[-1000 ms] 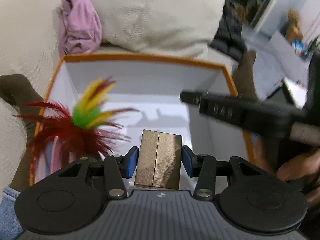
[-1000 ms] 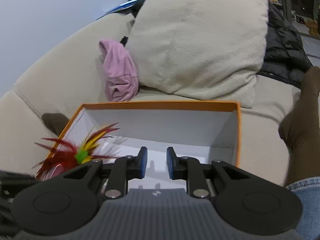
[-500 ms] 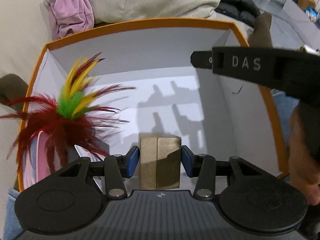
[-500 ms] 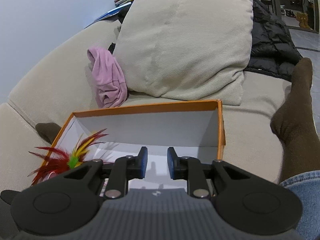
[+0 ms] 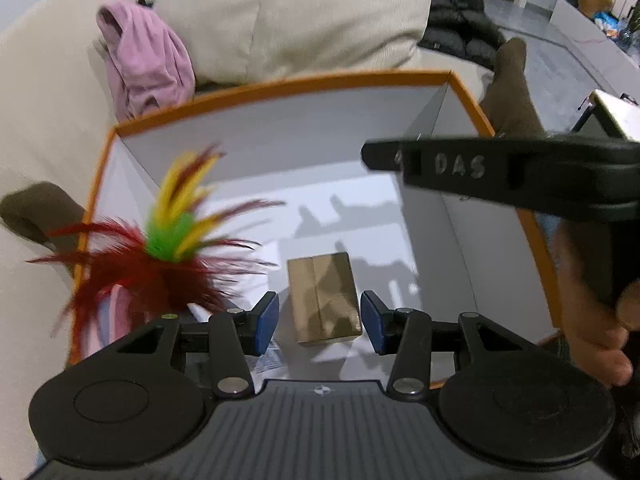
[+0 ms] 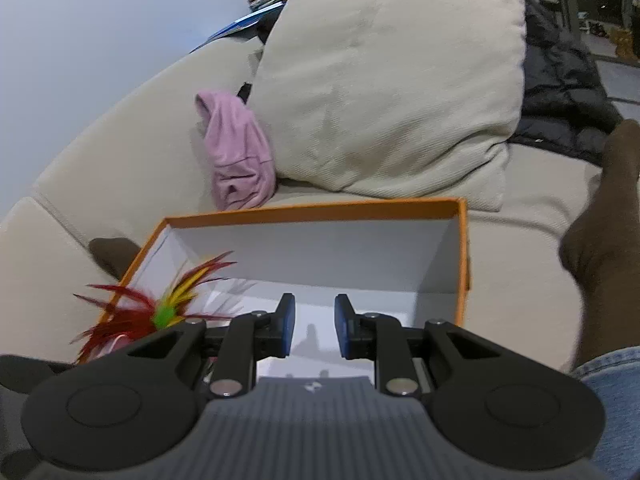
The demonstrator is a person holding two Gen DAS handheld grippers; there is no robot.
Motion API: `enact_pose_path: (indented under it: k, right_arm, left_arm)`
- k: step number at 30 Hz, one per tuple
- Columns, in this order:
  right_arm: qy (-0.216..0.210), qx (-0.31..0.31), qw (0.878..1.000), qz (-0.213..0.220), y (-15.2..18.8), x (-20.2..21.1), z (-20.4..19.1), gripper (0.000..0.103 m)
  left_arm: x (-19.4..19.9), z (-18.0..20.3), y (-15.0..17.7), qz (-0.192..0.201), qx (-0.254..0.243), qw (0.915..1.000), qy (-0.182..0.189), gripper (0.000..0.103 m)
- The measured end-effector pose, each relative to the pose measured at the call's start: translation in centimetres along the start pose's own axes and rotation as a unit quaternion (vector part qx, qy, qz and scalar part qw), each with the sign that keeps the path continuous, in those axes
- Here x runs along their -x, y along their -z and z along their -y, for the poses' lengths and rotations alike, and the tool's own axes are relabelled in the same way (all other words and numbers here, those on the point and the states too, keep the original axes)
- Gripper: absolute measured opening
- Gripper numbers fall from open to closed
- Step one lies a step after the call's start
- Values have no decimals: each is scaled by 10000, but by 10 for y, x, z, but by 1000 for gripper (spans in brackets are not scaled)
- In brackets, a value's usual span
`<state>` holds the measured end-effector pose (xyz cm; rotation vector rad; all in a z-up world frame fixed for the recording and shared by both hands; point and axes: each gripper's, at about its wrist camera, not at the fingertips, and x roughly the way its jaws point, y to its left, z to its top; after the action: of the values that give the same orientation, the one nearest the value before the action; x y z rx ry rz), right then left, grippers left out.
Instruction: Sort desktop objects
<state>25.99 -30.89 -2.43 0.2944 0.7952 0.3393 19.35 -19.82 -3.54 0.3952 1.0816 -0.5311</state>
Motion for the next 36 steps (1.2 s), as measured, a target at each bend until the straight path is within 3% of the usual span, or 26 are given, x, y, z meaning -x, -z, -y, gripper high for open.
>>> enact_pose_path:
  k: [7,11,14,19,25,36]
  right_arm:
    - [-599,-82,9966,-566,4,-9,-8,34]
    - [-554,81,9941,-926,13,-23,-19,34]
    - [-472,-139,9911,-1240,18,-34,-15,34]
    - [-462,-393,9862,-1540,23,-47,-10,34]
    - [-688,-603,9779,-1882,25,-58,-10,30]
    - [-863,-612,9700,-2187,33,-57,-20,29]
  left_arm:
    - [53,-35,17,987,358,9945,-39,53]
    - [68,-69,29,1276,922,9869,-341,52]
    - [70,-92,40,1433,1282,9799,-540,53]
    - [58,-132,55,1360,1929,9683,-812,52]
    - [37,-154,65,1149,2373,9639,-375,53]
    - [30,-162,75,1092,2476,9627,27,48]
